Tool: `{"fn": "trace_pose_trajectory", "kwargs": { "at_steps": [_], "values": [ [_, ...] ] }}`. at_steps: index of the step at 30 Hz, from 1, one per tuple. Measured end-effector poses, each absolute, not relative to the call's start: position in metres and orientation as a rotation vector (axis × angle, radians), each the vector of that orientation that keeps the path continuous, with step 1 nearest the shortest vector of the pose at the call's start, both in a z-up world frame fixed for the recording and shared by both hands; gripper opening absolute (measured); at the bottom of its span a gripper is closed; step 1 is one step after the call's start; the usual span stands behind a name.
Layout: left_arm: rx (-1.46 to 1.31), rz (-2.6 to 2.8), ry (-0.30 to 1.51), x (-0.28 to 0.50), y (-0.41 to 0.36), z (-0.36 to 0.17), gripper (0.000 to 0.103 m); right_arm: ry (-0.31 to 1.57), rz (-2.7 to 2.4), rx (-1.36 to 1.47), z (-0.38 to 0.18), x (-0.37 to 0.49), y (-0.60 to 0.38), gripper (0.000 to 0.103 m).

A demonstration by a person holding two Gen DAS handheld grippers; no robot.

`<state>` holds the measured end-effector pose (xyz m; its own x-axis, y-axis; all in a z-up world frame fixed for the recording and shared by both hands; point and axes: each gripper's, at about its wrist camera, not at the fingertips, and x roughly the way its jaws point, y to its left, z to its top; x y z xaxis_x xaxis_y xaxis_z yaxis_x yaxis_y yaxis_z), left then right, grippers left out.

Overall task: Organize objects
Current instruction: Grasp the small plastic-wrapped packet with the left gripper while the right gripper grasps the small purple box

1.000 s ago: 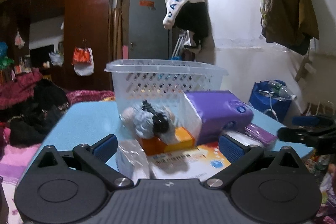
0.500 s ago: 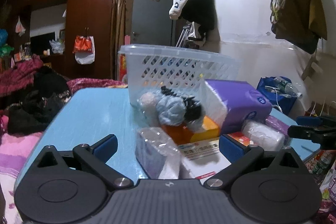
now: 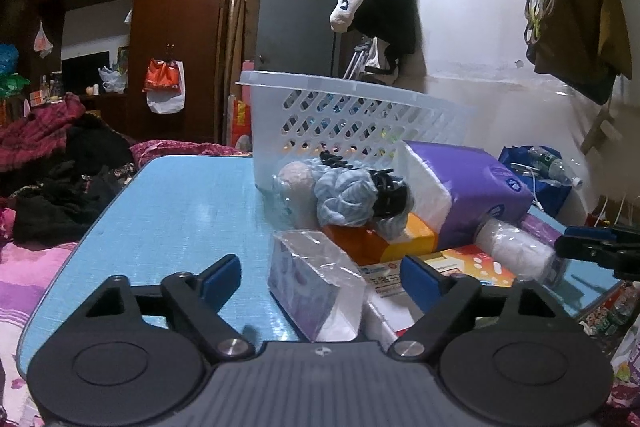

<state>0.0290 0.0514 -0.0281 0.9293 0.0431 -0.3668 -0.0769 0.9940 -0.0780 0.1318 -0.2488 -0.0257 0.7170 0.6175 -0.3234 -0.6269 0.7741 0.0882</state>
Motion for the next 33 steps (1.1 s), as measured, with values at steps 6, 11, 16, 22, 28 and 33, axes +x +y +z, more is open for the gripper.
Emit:
{"fn": "trace_pose_trajectory", "kwargs": {
  "at_steps": [6,11,16,22,28,33],
  "values": [
    [-0.081,0.096,0.368,0.028,0.057,-0.029,0.083,0.364,0.698,-0.058,-0.027,0.128,-0.246,0.041],
    [-0.069,0.128,0.369,0.032,0.064,-0.033,0.081,0.374,0.691,-0.076,-0.032,0.131,-0.243,0.04],
    [-0.049,0.138,0.382,0.035,0.066,-0.038,0.081,0.368,0.685,-0.089,-0.031,0.129,-0.244,0.041],
    [-0.013,0.14,0.368,0.041,0.063,-0.044,0.079,0.39,0.681,-0.106,-0.038,0.133,-0.241,0.042],
    [0.011,0.122,0.335,0.038,0.055,-0.046,0.037,0.37,0.671,-0.14,-0.041,0.131,-0.245,0.036],
    [0.014,0.129,0.253,0.019,0.056,-0.035,0.037,0.303,0.654,-0.107,-0.024,0.125,-0.268,0.036]
  ]
}}
